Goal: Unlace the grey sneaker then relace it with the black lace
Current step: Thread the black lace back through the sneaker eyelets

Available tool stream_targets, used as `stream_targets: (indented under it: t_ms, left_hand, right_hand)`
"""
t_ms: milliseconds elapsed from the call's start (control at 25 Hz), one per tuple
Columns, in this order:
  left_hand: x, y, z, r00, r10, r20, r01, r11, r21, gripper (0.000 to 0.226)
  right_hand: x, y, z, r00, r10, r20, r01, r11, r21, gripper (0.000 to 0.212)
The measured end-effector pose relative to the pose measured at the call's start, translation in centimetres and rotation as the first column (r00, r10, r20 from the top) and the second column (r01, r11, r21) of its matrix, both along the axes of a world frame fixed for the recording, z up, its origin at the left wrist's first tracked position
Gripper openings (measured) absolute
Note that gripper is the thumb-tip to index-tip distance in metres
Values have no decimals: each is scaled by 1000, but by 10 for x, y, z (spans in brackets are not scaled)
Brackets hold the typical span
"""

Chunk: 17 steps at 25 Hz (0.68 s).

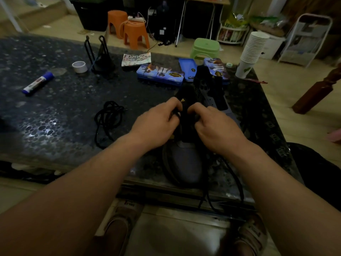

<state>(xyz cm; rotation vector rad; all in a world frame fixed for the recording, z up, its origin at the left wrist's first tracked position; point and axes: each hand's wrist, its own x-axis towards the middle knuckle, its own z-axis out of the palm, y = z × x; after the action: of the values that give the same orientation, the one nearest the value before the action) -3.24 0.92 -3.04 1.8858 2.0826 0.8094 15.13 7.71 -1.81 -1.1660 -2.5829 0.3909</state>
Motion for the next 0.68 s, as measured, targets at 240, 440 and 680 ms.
stream_targets:
  t_ms: [240,440,680]
  left_hand:
    - [-26,11,-2,899,23,437,2,998,-57,34]
    - [-20,21,-2,835,94,543,-57,995,-85,58]
    - [-18,20,3,839,113,532,-26,985,-168,72]
  right_hand:
    - [-3,4,2,999,-30,42,34,995,-92,12]
    - [0,16,-9,964,-74,-255,-47,896,-441,7]
    - [8,5,0,771,-330,-545,-306,559,-771,16]
